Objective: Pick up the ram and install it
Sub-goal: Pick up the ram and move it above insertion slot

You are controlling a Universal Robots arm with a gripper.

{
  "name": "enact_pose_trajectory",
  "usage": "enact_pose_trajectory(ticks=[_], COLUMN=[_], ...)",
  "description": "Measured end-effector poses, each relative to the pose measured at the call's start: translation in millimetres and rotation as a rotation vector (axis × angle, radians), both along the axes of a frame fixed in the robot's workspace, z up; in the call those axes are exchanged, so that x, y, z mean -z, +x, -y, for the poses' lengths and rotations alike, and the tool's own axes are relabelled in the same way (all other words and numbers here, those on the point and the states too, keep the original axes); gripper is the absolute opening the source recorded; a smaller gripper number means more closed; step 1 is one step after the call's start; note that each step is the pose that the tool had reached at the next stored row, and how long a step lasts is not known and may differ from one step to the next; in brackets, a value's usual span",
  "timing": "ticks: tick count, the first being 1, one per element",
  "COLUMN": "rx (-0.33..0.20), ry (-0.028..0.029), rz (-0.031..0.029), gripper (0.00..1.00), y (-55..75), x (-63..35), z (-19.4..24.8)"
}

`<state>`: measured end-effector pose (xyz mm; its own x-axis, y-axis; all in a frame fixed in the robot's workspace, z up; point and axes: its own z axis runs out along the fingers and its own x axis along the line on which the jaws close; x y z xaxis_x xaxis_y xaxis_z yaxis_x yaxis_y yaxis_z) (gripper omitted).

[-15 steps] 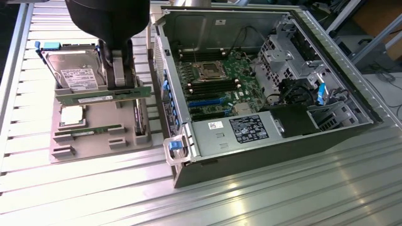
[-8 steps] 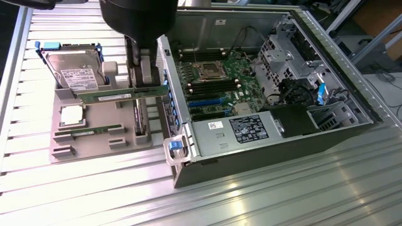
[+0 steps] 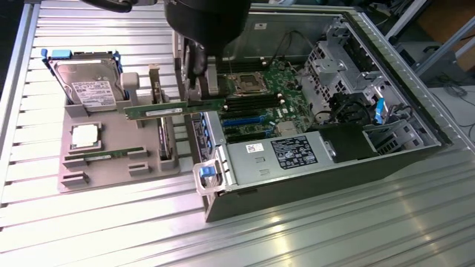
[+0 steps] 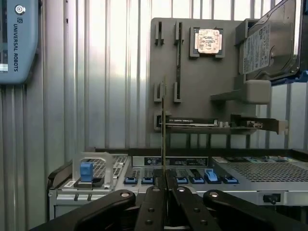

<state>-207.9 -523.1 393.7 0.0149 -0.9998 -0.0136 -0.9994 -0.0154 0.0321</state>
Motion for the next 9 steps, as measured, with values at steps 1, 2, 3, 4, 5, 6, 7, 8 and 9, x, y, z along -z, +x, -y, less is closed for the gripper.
enact_pose_trajectory(ticks=[1, 2, 3, 4, 5, 6, 7, 8, 9], rx=[0.000, 0.000, 0.000, 0.000, 0.000, 0.000, 0.000, 0.000, 0.000], ry=[0.0001, 0.0000, 0.0000, 0.0000, 0.0000, 0.0000, 0.0000, 0.0001, 0.0000], rz=[0.0001, 0.0000, 0.0000, 0.0000, 0.0000, 0.0000, 0.0001, 0.0001, 0.0000], gripper=[0.12, 0.12, 0.12, 0.12, 0.12, 0.12, 0.12, 0.12, 0.12], y=[4.3, 9.7, 18.0, 25.0, 29.6, 39.5, 45.2, 50.7, 56.2], x=[0.0, 0.0, 0.0, 0.0, 0.0, 0.0, 0.0, 0.0, 0.0], z=[0.0, -0.1, -0.1, -0.2, -0.3, -0.8, -1.4, -2.7, -5.3])
